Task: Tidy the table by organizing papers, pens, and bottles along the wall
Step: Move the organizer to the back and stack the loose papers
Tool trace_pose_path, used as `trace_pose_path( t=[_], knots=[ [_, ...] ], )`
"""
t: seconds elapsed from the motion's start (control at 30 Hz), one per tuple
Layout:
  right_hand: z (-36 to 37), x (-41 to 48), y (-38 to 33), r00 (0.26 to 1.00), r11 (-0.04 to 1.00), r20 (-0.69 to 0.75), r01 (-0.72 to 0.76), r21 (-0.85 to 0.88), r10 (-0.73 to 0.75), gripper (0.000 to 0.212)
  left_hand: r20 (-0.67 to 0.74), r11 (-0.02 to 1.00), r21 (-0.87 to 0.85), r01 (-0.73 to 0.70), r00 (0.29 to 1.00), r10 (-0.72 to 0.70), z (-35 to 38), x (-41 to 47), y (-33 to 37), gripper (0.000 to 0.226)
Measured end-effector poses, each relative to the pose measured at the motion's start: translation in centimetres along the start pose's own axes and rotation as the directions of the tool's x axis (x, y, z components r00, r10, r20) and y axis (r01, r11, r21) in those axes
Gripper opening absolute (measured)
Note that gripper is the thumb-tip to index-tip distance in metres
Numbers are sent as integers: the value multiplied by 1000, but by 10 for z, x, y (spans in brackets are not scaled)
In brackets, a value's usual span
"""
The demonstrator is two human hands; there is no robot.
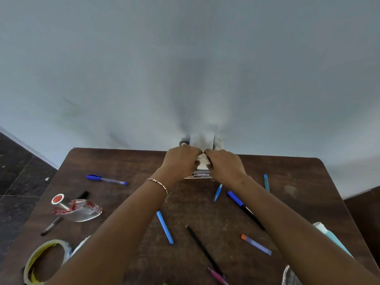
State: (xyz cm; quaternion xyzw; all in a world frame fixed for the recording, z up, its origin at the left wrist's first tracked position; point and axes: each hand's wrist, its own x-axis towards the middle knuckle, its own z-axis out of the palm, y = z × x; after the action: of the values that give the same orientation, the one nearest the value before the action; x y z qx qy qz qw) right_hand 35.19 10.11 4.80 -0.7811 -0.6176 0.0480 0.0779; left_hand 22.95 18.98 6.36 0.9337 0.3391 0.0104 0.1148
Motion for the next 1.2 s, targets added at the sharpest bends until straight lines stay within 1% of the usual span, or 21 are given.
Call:
trace_pose_path(
  t=[0.13,0.2,0.3,0.37,0.47,0.53,0.63,0.8,0.97,1.1,1.2],
  knots=[
    [1,0,0,999,1000,35,-11,2,10,23,-43,996,-89,18,999,-22,-3,-1,-1,19],
    [0,-1,-1,1000,999,23,-20,29,19,25,-63,997,-72,22,998,-26,-4,-1,-2,18],
    [-1,-2,-1,999,996,-37,-30,85,33,29,-77,1000,8,-4,997,5,-3,-2,0,19],
    [-1,-4,1,996,994,-73,-48,96,55,35,-81,996,74,-39,996,45,-2,-1,4,21],
    [2,-8,1,988,983,-118,-84,161,104,60,-70,977,205,-63,994,79,4,1,12,25],
    [5,-11,0,982,971,-133,-106,213,137,68,-40,964,259,-59,997,72,5,2,19,25],
    [8,-16,1,975,957,-143,-128,259,169,63,-14,949,308,-70,997,78,3,2,26,25],
    [9,-21,1,970,955,-162,-137,265,184,51,-27,919,389,-64,996,81,-10,3,33,31],
    [10,-20,0,973,969,-154,-137,207,170,47,-2,916,397,-52,998,57,-7,5,33,29],
    [10,-21,3,974,968,-159,-122,219,159,47,49,947,321,-33,999,18,4,4,24,26],
    [11,-26,4,974,964,-171,-107,242,151,47,17,968,250,-25,1000,21,6,3,21,22]
  ],
)
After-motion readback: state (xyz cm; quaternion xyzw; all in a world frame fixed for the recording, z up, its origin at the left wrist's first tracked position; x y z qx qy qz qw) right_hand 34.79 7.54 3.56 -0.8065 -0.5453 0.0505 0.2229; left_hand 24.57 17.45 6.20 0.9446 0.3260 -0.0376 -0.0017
